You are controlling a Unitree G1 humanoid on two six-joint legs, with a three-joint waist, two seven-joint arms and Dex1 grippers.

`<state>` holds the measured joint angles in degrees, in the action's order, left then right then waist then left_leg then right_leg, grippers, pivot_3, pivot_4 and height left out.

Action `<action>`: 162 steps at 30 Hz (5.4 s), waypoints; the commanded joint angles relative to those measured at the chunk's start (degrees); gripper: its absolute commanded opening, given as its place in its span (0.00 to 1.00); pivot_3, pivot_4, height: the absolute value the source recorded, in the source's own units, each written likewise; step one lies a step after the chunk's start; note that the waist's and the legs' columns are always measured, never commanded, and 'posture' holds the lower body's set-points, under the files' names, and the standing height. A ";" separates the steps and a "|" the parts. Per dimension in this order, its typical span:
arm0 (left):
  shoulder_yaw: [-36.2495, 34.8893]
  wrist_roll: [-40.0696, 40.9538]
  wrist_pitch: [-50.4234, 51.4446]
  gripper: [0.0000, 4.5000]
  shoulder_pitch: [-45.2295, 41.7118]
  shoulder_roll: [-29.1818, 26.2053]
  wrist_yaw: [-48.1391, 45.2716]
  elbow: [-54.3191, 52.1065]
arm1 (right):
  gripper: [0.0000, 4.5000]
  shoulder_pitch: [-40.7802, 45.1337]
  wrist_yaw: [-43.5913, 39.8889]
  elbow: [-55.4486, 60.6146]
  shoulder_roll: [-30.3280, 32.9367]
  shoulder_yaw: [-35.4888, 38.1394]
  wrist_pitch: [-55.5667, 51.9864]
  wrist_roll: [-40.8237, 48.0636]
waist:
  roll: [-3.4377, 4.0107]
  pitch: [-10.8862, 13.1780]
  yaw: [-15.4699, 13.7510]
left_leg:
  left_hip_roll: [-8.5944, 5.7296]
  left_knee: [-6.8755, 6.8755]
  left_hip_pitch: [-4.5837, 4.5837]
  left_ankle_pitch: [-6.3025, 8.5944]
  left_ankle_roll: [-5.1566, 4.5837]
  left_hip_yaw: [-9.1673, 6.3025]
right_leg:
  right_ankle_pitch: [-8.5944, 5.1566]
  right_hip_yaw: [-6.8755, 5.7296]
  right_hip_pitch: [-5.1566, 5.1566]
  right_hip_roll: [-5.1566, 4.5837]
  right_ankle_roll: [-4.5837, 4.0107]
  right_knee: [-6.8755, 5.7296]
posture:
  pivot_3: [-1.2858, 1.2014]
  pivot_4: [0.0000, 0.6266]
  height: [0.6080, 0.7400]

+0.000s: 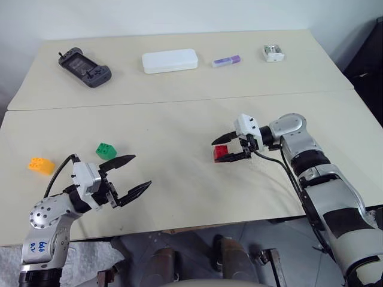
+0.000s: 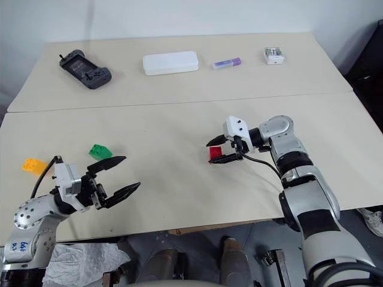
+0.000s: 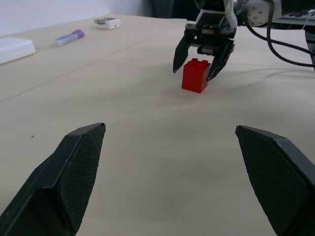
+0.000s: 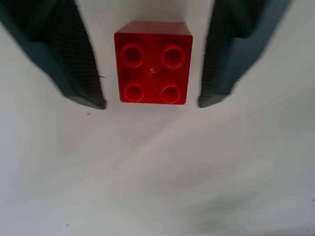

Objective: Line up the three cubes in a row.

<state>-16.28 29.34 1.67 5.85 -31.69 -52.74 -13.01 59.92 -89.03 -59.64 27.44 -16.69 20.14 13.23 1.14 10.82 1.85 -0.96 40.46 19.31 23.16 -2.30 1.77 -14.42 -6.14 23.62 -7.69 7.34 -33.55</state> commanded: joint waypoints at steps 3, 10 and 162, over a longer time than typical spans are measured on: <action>-10.74 2.01 -3.25 1.00 8.24 2.99 5.94 -2.84 | 1.00 -6.58 -3.47 18.97 7.96 6.28 -5.25 12.97 | 0.02 0.01 -0.23 | 0.01 -0.03 0.01 0.02 0.01 -0.05 | -0.03 -0.03 0.02 -0.01 -0.05 0.03 | 0.52 0.24 1.00; -22.22 2.07 -9.35 1.00 19.02 11.30 13.15 0.85 | 1.00 -29.04 1.73 45.66 10.02 18.53 -15.68 26.71 | -0.02 0.02 -1.20 | 0.05 -0.12 0.04 0.19 -0.02 -0.01 | -0.03 -0.16 -0.04 0.01 -0.05 0.25 | 0.52 0.24 1.00; 8.24 -7.91 -8.19 0.34 -33.43 -10.23 -27.22 40.67 | 1.00 -48.77 17.30 67.51 5.30 25.10 -19.98 22.21 | -0.44 0.16 -2.66 | -0.04 0.66 -0.05 0.49 -0.20 0.34 | 0.18 -0.62 0.05 -0.03 -0.02 -0.23 | 0.52 0.24 1.00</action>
<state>-11.42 23.19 -3.51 -25.78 -42.79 -75.40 27.73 11.62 -71.79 5.81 31.70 6.89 -0.01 34.54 0.70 10.97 -0.81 -1.02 41.09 19.26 23.65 -2.51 2.12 -14.24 -6.76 23.67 -7.71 7.32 -33.79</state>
